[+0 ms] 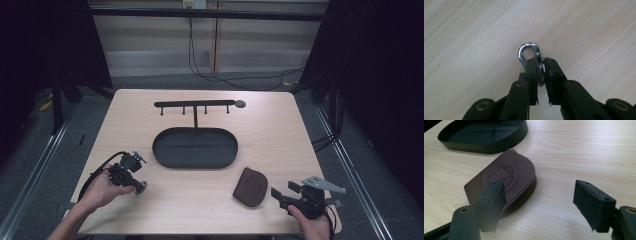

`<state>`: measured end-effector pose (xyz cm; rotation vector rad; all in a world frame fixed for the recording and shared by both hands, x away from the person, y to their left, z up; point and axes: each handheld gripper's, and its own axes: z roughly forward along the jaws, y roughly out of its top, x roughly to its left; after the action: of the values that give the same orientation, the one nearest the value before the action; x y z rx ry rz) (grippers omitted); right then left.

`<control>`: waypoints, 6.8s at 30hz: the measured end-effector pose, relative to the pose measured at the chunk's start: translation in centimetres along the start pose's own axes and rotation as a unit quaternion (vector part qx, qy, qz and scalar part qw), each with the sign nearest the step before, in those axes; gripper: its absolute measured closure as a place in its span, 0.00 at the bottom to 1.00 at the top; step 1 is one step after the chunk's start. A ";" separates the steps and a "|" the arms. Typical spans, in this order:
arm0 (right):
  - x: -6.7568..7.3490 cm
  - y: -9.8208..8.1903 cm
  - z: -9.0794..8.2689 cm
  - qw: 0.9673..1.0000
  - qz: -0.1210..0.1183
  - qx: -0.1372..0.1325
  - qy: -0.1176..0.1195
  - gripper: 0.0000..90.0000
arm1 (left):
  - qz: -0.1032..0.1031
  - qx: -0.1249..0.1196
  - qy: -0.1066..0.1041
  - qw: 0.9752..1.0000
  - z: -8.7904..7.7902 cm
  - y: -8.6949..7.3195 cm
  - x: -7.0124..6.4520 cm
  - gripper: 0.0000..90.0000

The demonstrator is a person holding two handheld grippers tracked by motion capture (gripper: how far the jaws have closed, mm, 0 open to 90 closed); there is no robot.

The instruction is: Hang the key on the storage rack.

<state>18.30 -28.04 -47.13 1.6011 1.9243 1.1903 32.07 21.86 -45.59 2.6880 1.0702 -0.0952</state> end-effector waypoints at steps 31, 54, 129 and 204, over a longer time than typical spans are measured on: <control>0.1 0.0 0.1 1.000 -0.003 0.003 0.002 0.28 | 0.023 0.026 0.040 0.999 -4.2 1.0 0.1 0.99; 0.1 0.0 0.1 1.000 -0.005 0.006 0.004 0.27 | 0.022 0.022 0.044 0.999 -7.6 2.4 0.1 0.99; 0.2 -0.1 0.3 1.000 -0.011 0.009 0.010 0.25 | 0.012 -0.009 0.051 0.999 -16.7 12.3 -0.5 0.99; 0.2 -0.1 0.3 0.999 -0.010 0.012 0.028 0.24 | -0.084 -0.018 0.091 0.992 -15.3 20.0 3.0 0.94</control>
<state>18.39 -27.75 -47.33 1.5731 1.9918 1.2204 47.45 13.68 -27.19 2.6096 1.3382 0.1407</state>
